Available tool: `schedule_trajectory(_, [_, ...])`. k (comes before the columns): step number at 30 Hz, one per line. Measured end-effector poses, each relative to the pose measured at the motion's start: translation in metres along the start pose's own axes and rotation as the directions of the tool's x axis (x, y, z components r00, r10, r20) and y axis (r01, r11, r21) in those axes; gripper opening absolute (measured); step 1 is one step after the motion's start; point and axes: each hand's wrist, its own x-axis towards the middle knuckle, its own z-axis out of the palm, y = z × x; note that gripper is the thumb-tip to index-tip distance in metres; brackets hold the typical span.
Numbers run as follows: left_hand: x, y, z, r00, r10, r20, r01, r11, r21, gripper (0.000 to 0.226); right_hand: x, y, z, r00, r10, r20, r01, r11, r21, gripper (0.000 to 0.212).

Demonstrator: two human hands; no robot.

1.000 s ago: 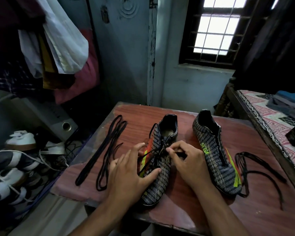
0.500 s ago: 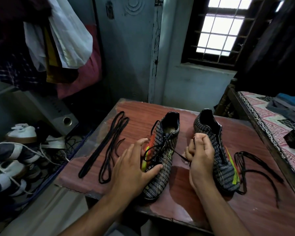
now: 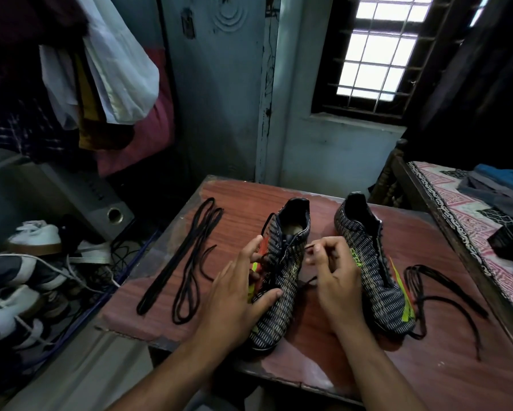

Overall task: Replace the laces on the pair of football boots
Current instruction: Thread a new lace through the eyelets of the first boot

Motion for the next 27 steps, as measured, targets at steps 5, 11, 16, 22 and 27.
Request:
schedule_trajectory(5, [-0.001, -0.001, 0.002, 1.0, 0.0, -0.002, 0.0, 1.0, 0.012, 0.089, 0.006, -0.011, 0.004, 0.966, 0.257, -0.004, -0.209, 0.796, 0.568, 0.018])
schedule_trajectory(11, [-0.001, 0.002, 0.006, 0.999, -0.036, -0.013, 0.036, 0.998, 0.047, 0.072, 0.018, -0.013, -0.004, 0.902, 0.418, -0.108, -0.241, 0.696, 0.676, 0.023])
schedule_trajectory(16, [-0.002, 0.005, 0.012, 0.998, -0.054, -0.045, 0.057, 0.997, 0.059, 0.067, 0.007, -0.003, 0.005, 0.992, -0.106, -0.067, 0.104, 0.994, -0.038, 0.009])
schedule_trajectory(22, [-0.004, 0.005, 0.012, 0.998, -0.047, -0.049, 0.05, 0.996, 0.079, 0.06, 0.001, 0.004, 0.004, 0.977, -0.088, 0.196, 0.14, 0.953, -0.269, 0.014])
schedule_trajectory(27, [-0.005, 0.007, 0.012, 0.998, -0.034, -0.045, 0.04, 0.99, 0.137, 0.057, 0.001, 0.001, 0.002, 0.959, -0.218, 0.18, 0.259, 0.933, -0.25, 0.013])
